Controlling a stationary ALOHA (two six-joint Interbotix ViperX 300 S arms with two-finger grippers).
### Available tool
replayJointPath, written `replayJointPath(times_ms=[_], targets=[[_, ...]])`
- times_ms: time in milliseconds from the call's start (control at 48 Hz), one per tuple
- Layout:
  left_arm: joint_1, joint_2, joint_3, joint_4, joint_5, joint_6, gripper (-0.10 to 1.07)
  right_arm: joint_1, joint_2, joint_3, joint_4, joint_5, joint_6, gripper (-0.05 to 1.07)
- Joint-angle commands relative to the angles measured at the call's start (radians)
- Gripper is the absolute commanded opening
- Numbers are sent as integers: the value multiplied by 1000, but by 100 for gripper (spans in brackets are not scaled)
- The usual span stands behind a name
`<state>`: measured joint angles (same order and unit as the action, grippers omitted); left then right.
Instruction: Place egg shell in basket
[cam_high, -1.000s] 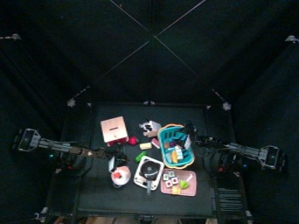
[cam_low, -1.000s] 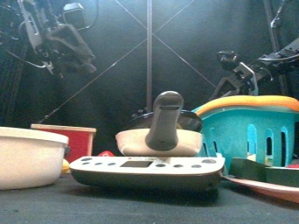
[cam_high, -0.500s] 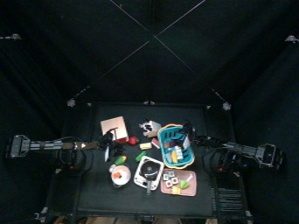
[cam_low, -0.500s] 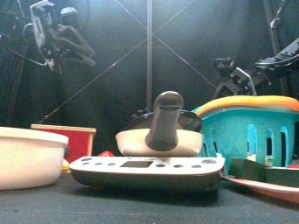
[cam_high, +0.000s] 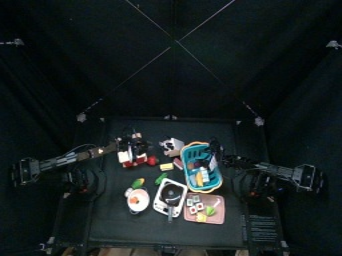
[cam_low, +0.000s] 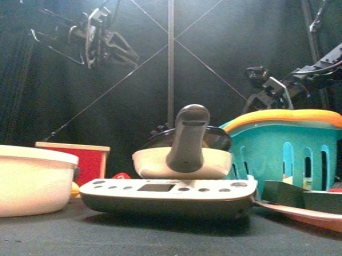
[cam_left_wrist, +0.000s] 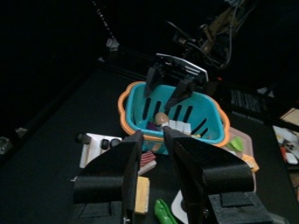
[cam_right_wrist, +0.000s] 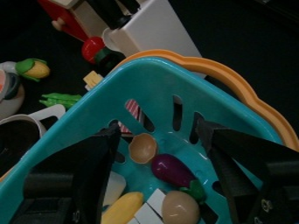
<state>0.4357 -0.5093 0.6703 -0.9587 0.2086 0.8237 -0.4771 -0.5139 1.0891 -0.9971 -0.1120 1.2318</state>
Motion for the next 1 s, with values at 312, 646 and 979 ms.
replayJointPath(times_ms=[312,646,979], targets=[[14,28,-32,170,224,-238,69,0,-6,-18,2,-3,-2,100],[-158,-14,-87,988,500,-1104,69,2,-6,-18,3,-3,-2,100],[-620,-126,138,1486,703,-1996,70,2,-6,-21,2,-2,-2,100]])
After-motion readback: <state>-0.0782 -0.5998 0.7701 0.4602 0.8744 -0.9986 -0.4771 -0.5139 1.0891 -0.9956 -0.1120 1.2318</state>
